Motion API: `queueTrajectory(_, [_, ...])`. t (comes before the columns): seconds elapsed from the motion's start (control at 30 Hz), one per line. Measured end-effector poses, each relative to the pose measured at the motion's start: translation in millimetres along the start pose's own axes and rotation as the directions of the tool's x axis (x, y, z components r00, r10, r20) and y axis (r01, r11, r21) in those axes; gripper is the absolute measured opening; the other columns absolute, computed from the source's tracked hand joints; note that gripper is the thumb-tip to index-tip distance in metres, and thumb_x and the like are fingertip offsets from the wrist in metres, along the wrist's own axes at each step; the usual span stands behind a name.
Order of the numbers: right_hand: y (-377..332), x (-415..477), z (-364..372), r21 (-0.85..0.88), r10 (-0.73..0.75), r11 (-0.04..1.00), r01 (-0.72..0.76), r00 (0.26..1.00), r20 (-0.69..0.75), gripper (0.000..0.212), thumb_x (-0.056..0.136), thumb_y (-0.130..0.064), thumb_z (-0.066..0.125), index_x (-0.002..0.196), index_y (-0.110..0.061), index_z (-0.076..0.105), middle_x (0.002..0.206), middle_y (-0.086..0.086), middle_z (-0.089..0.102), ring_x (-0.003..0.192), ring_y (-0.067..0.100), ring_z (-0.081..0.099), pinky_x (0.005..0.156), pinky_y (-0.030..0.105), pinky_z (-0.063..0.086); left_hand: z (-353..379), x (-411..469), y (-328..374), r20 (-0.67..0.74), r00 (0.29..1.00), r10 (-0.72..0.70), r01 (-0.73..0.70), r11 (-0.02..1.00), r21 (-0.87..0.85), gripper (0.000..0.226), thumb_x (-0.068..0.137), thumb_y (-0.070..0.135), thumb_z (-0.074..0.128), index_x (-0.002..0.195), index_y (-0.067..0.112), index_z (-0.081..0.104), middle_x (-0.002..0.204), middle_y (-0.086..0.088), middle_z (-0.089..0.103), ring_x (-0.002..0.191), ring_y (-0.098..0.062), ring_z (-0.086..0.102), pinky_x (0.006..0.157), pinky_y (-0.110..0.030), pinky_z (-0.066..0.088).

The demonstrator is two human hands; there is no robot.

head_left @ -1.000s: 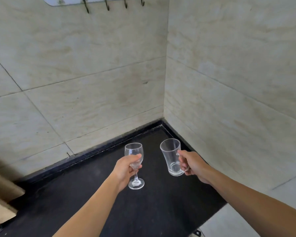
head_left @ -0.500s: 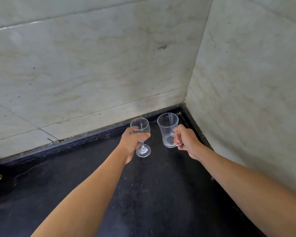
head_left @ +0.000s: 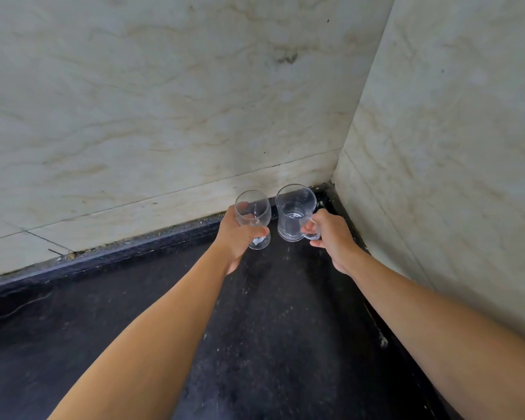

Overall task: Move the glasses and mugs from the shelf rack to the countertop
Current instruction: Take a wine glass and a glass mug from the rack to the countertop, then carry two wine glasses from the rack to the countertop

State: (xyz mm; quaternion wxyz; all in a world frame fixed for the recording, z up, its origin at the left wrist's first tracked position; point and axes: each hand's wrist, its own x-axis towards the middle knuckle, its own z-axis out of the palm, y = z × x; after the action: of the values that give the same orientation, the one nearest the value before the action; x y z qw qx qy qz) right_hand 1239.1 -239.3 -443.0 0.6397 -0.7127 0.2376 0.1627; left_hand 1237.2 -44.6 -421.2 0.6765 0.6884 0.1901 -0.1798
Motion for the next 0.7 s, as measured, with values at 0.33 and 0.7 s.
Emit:
queueTrajectory(0.33, [18.5, -57.5, -15.2, -0.529, -0.178, 0.844, 0.090, 0.977, -0.117, 0.051, 0.094, -0.049, 0.051, 0.133, -0.017, 0.052, 0.122, 0.004, 0.064, 0.102, 0.022, 0.059, 0.081, 0.035, 0.045, -33.5, -47.5, 1.0, -0.080, 0.988, -0.135, 0.148, 0.970, 0.193, 0.064, 0.082, 0.001, 0.069, 0.138, 0.004, 0.038, 0.098, -0.019, 0.055, 0.073, -0.026, 0.052, 0.064, -0.035, 0.045])
queueTrajectory(0.7, [-13.3, -209.4, 113.7, -0.769, -0.294, 0.253, 0.587, 0.804, 0.517, 0.019, 0.095, -0.036, 0.050, 0.100, -0.025, 0.064, 0.096, -0.005, 0.070, 0.085, 0.022, 0.064, 0.071, 0.033, 0.049, -161.4, -254.6, -26.7, -0.114, 0.993, 0.032, 0.066, 0.644, 0.763, 0.033, 0.090, 0.025, 0.057, 0.122, 0.016, 0.056, 0.100, -0.003, 0.066, 0.092, -0.024, 0.062, 0.082, -0.035, 0.051])
